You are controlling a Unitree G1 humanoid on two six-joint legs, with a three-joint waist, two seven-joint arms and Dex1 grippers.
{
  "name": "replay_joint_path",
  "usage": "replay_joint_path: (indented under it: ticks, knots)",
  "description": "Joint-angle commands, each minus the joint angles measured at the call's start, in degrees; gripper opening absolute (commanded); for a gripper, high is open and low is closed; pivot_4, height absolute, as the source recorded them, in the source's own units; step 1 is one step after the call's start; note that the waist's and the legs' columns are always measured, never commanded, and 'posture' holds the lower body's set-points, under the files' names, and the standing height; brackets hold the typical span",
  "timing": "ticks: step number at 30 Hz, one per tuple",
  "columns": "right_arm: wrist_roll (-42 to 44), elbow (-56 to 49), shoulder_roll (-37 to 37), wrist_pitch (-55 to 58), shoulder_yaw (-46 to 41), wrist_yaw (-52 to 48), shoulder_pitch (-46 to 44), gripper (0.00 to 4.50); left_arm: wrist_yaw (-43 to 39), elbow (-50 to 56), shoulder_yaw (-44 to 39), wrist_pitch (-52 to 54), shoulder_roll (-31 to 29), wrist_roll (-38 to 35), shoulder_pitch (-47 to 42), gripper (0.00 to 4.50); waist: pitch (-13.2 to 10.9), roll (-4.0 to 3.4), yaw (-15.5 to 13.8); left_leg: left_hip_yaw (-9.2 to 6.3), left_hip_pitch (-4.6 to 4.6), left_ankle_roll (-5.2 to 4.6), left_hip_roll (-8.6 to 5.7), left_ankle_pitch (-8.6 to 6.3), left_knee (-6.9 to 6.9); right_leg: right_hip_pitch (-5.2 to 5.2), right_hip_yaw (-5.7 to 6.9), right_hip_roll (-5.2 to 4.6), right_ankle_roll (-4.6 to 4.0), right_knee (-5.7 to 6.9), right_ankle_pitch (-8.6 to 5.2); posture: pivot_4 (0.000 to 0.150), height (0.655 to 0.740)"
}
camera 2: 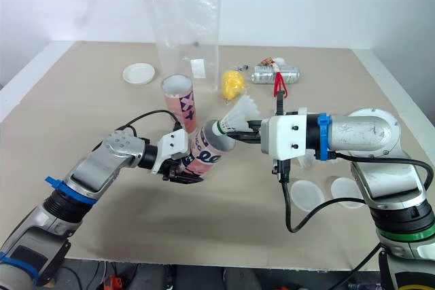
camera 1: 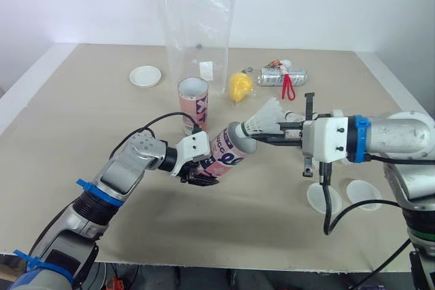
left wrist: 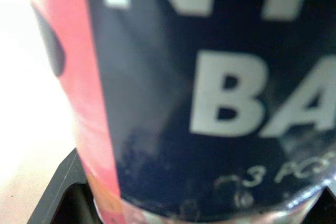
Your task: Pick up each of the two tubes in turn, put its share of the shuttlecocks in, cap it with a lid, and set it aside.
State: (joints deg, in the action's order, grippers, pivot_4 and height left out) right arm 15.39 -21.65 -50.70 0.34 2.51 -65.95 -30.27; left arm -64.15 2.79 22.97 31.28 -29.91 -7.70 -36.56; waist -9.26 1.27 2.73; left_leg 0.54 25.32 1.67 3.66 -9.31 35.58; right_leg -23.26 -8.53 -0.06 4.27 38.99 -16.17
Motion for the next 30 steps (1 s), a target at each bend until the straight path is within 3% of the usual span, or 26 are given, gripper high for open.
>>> replay_joint_path:
  ticks: [1,4,5,6,7,8,9,14,19,22,25,30]
  knots:
    - [0.32,0.01,-0.14,-0.79,0.26,-1.23,-1.75,0.36,0.05,1.03,0.02,-0.79,-0.09,0.43,-0.91,2.92,0.0,0.0,-0.01,0.0,0.0,0.0,0.0,0.0,0.0,0.0,0.0,0.0,0.0,0.0,0.0,0.15,0.74]
    - [1.55,0.06,0.1,0.33,0.27,-1.8,-3.07,1.34,0.14,1.4,-0.13,-0.56,-0.32,0.44,-0.68,2.92,0.0,0.0,0.0,0.0,0.0,0.0,0.0,0.0,0.02,0.0,0.0,0.0,-0.01,0.0,0.01,0.15,0.74]
    - [1.92,-0.06,0.09,0.66,0.21,-1.92,-3.34,1.34,0.18,1.52,-0.16,-0.47,-0.36,0.44,-0.62,2.92,0.0,0.0,0.0,0.0,0.0,0.0,0.0,0.0,0.02,0.0,0.0,0.0,-0.01,0.01,0.01,0.15,0.74]
    - [2.27,-0.21,0.03,0.95,0.13,-2.09,-3.49,1.96,0.2,1.63,-0.19,-0.39,-0.4,0.43,-0.55,2.92,0.0,-0.01,0.0,0.0,0.0,0.0,0.0,0.0,0.02,0.0,0.0,0.0,-0.01,0.01,0.02,0.15,0.74]
    - [2.76,-0.36,-0.05,1.24,-0.08,-2.28,-3.6,2.09,0.23,1.71,-0.25,-0.32,-0.46,0.42,-0.48,2.92,0.0,0.0,0.0,0.0,0.0,0.0,0.0,0.0,0.02,0.0,0.0,0.0,-0.01,0.01,0.02,0.15,0.74]
    - [3.47,-0.52,-0.14,1.75,-0.39,-2.43,-3.69,2.7,0.24,1.75,-0.3,-0.29,-0.53,0.43,-0.42,2.92,0.0,0.0,-0.01,-0.01,0.0,0.0,0.0,0.0,0.02,0.01,0.0,0.0,-0.01,0.01,0.02,0.15,0.74]
    - [4.57,-0.74,-0.25,2.75,-0.9,-2.45,-3.73,2.7,0.23,1.74,-0.33,-0.3,-0.59,0.45,-0.38,2.92,0.0,0.0,-0.01,-0.01,0.0,0.0,0.0,0.0,0.02,0.01,0.0,0.0,-0.01,0.01,0.01,0.15,0.74]
    - [14.13,-1.92,-0.25,14.78,-9.03,3.84,-2.24,4.4,-0.04,1.48,-0.27,-0.73,-1.04,0.72,-0.28,2.92,-0.01,0.0,-0.03,-0.01,0.0,0.0,0.0,0.0,0.01,0.01,0.0,0.0,-0.02,0.01,0.01,0.15,0.74]
    - [23.65,-7.48,2.25,29.57,-22.38,17.47,8.72,4.4,-0.8,0.73,0.2,-1.72,-1.33,1.05,-0.74,2.92,-0.01,0.01,-0.13,-0.11,0.02,0.0,-0.01,0.0,0.02,0.07,0.06,0.0,-0.3,0.02,0.15,0.15,0.74]
    - [24.21,-11.04,10.74,34.14,-31.53,29.61,22.42,4.4,-1.65,0.4,1.14,-2.41,-0.81,1.02,-1.26,2.92,0.14,0.28,-0.5,-0.49,0.05,0.01,-0.03,0.0,0.0,0.2,0.44,0.01,-0.42,0.01,0.04,0.15,0.74]
    - [22.42,-14.97,14.99,34.94,-34.59,34.05,33.07,4.4,-1.83,-0.39,1.09,-2.59,-0.21,1.05,-1.93,2.92,0.11,0.12,-0.8,-0.6,0.1,0.02,-0.12,-0.01,-0.03,0.22,0.56,-0.05,-0.47,0.04,-0.03,0.15,0.74]
    - [22.62,-17.02,19.3,33.98,-36.9,37.44,42.86,4.4,-1.99,-1.29,1.22,-3.34,0.13,1.22,-2.12,2.92,0.02,-0.13,-0.08,-0.7,0.04,-0.03,-0.12,0.05,0.04,0.27,0.62,-0.02,-0.15,0.05,-0.09,0.15,0.74]
